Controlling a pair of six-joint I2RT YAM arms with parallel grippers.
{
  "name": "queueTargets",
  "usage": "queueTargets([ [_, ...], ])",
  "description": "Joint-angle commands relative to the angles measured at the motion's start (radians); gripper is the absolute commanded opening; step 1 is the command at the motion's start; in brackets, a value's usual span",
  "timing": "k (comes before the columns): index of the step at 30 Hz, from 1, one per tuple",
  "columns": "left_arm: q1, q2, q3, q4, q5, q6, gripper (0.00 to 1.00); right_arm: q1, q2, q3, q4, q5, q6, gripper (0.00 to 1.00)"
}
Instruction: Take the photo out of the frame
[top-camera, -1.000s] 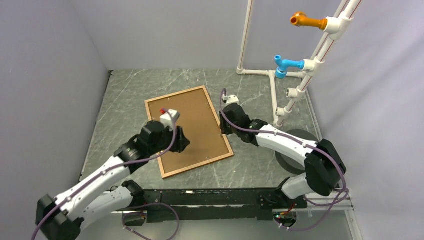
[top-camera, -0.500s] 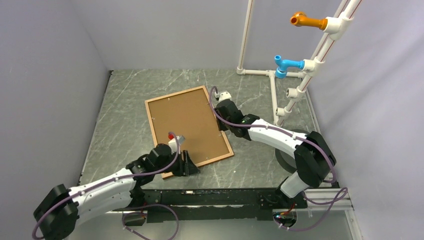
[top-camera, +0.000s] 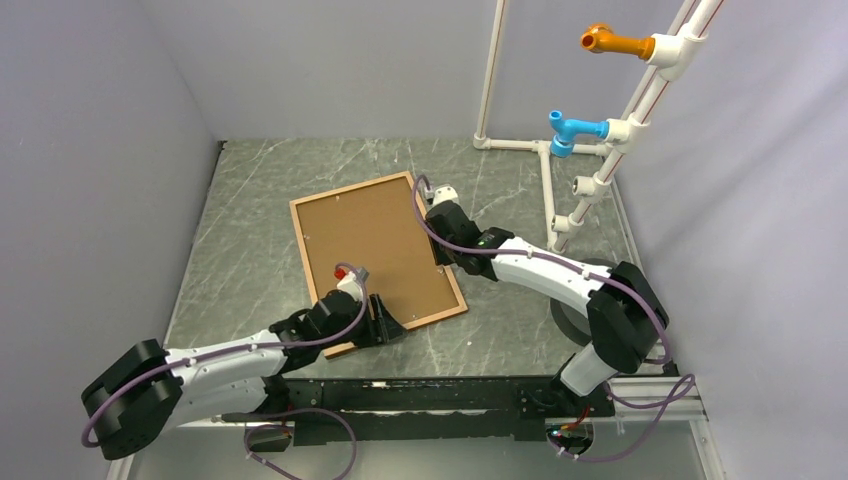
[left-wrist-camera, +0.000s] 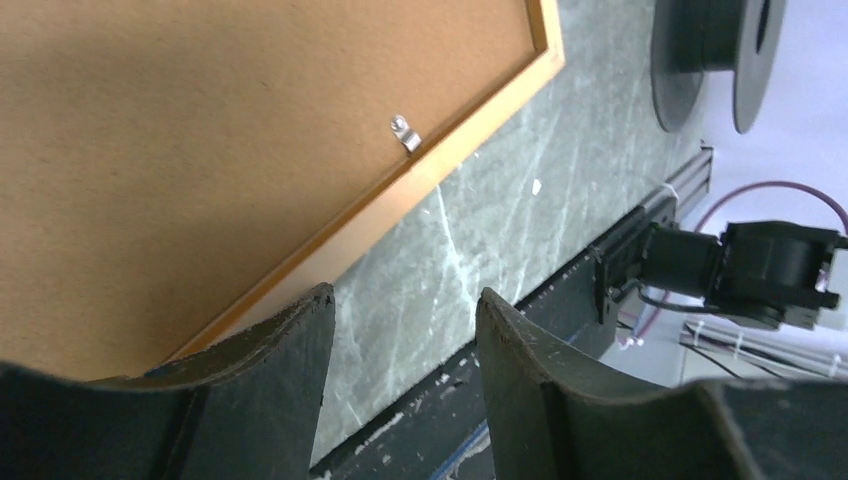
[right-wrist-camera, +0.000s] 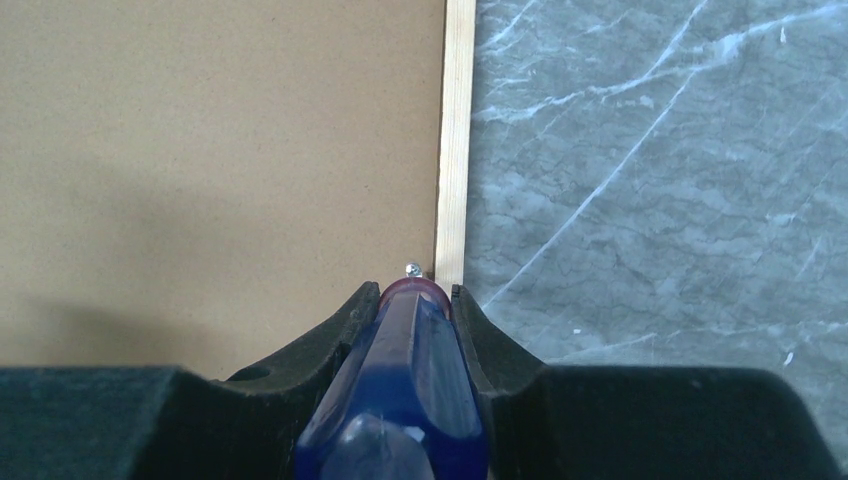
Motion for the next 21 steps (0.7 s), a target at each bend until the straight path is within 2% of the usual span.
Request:
queueTargets([
  [1, -0.004, 0.042, 0.037, 0.025, -0.076, -0.003, 0.58, 0.006, -0.005, 0.023, -0.114, -0.015, 0.073, 0.0],
  [8, -0.004, 0.116, 0.059, 0.071, -0.076, -0.002, 0.58, 0.006, -0.03, -0.017, -0.062, -0.062, 0.074, 0.0],
  [12, -0.008, 0.097, 0.052, 0.071, -0.075, 0.003, 0.59, 0.017, -0.091, -0.054, 0.005, -0.128, 0.055, 0.0],
  [14, -0.008, 0.056, 0.032, 0.079, -0.062, 0.007, 0.61, 0.043, -0.172, -0.092, 0.046, -0.141, 0.057, 0.0],
  [18, -0.01, -0.083, -0.022, 0.066, -0.021, 0.029, 0.69, 0.07, -0.347, -0.146, 0.027, -0.062, 0.115, 0.0],
  [21, -0.011, -0.221, -0.017, -0.062, -0.007, 0.074, 0.77, 0.069, -0.475, -0.212, 0.011, -0.016, 0.146, 0.0],
])
